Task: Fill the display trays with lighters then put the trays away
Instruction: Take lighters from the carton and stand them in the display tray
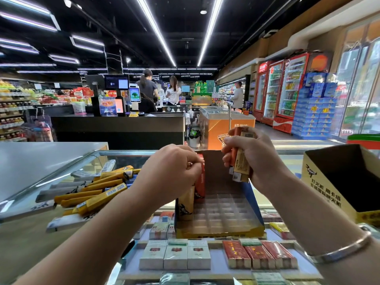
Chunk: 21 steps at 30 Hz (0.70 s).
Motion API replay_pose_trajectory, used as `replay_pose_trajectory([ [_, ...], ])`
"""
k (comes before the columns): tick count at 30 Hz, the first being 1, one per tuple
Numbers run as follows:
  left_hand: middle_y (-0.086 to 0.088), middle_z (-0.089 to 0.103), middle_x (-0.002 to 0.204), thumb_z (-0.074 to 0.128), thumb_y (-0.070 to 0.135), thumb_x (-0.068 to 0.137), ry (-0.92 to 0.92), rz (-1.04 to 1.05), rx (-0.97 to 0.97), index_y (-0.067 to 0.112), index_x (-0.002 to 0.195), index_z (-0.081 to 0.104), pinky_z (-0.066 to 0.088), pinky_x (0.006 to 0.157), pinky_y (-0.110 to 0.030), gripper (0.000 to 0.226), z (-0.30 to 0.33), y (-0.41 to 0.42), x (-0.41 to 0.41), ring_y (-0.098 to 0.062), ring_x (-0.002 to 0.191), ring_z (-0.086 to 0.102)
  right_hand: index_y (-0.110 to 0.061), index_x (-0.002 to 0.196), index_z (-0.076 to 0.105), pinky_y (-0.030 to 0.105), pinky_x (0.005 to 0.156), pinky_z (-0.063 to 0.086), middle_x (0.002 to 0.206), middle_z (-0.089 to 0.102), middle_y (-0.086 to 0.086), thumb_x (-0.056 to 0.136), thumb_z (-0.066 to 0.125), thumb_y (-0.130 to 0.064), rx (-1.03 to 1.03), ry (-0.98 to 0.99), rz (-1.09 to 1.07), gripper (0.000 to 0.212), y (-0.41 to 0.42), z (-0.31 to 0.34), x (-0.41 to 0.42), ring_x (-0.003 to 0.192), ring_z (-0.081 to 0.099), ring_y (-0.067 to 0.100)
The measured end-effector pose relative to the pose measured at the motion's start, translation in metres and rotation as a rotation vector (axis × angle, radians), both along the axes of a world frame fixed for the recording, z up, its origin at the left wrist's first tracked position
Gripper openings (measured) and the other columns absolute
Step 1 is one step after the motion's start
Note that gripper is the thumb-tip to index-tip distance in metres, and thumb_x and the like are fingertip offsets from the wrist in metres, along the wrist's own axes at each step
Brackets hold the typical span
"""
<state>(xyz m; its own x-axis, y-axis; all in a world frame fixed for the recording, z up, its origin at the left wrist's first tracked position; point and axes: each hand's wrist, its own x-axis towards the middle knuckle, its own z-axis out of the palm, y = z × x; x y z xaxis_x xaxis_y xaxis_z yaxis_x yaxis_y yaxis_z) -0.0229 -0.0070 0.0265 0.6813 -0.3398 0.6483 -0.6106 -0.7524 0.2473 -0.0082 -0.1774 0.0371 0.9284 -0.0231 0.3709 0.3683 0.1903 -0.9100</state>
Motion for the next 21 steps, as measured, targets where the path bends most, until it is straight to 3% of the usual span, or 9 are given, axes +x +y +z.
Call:
replay_pose_trajectory([
  [2,0.022,0.056,0.086,0.053,0.031,0.088,0.015,0.005,0.027,0.024,0.094,0.073,0.037,0.071,-0.006,0.022,-0.0006,0.0006,0.0004,0.001,0.087,0.048,-0.007,0.094,0.054,0.028,0.047,0.051,0.060,0.060,0.008,0.085,0.058,0.000,0.001,-0.002,-0.005,0.012,-0.0002,0.0002,0.0002,0.047,0.056,0.017],
  [5,0.029,0.052,0.091,0.042,0.049,0.087,0.039,0.039,0.106,0.032,0.096,0.071,0.043,0.076,-0.026,0.035,-0.0003,0.0017,0.0013,0.000,0.101,0.041,-0.007,0.095,0.053,0.028,0.047,0.052,0.060,0.060,0.008,0.085,0.058,-0.001,-0.002,0.000,-0.007,0.012,-0.0001,0.0005,0.0011,0.047,0.057,0.017],
  [10,0.028,0.049,0.098,0.029,0.066,0.076,0.039,0.037,0.086,0.034,0.105,0.067,0.037,0.075,-0.024,0.058,-0.0015,0.0024,0.0037,0.001,0.104,0.036,-0.006,0.098,0.055,0.027,0.046,0.051,0.066,0.067,0.007,0.090,0.058,-0.020,-0.030,0.062,0.010,0.017,-0.0004,0.0005,0.0017,0.053,0.063,0.014],
  [12,0.024,0.052,0.103,0.037,0.062,0.078,-0.021,-0.018,0.043,0.033,0.112,0.063,0.036,0.079,-0.026,0.052,-0.0028,0.0021,0.0017,-0.001,0.107,0.040,-0.002,0.100,0.056,0.025,0.044,0.050,0.065,0.069,0.004,0.091,0.056,-0.027,-0.049,0.083,0.013,0.026,-0.0008,0.0025,0.0021,0.053,0.065,0.013],
  [15,0.014,0.061,0.106,0.062,0.039,0.082,-0.139,-0.090,0.007,0.029,0.114,0.063,0.040,0.082,-0.028,0.034,-0.0032,0.0006,0.0000,-0.008,0.105,0.049,-0.004,0.096,0.055,0.028,0.046,0.052,0.063,0.068,0.006,0.089,0.056,-0.030,-0.009,0.106,0.060,0.027,-0.0002,0.0052,0.0017,0.055,0.066,0.017],
  [18,0.009,0.064,0.107,0.071,0.022,0.077,-0.184,-0.113,-0.018,0.029,0.115,0.062,0.042,0.083,-0.029,0.039,-0.0046,-0.0012,0.0008,-0.012,0.104,0.051,-0.009,0.084,0.054,0.029,0.046,0.052,0.059,0.060,0.003,0.088,0.058,-0.028,0.041,0.116,0.102,0.020,0.0014,0.0041,0.0021,0.053,0.063,0.016],
  [21,0.007,0.063,0.103,0.073,0.018,0.075,-0.224,-0.156,-0.019,0.028,0.113,0.064,0.044,0.080,-0.029,0.040,-0.0062,-0.0018,0.0016,-0.012,0.098,0.053,-0.007,0.085,0.055,0.025,0.043,0.051,0.053,0.058,0.000,0.091,0.055,-0.023,0.051,0.127,0.127,0.017,0.0032,0.0032,0.0033,0.050,0.062,0.015],
])
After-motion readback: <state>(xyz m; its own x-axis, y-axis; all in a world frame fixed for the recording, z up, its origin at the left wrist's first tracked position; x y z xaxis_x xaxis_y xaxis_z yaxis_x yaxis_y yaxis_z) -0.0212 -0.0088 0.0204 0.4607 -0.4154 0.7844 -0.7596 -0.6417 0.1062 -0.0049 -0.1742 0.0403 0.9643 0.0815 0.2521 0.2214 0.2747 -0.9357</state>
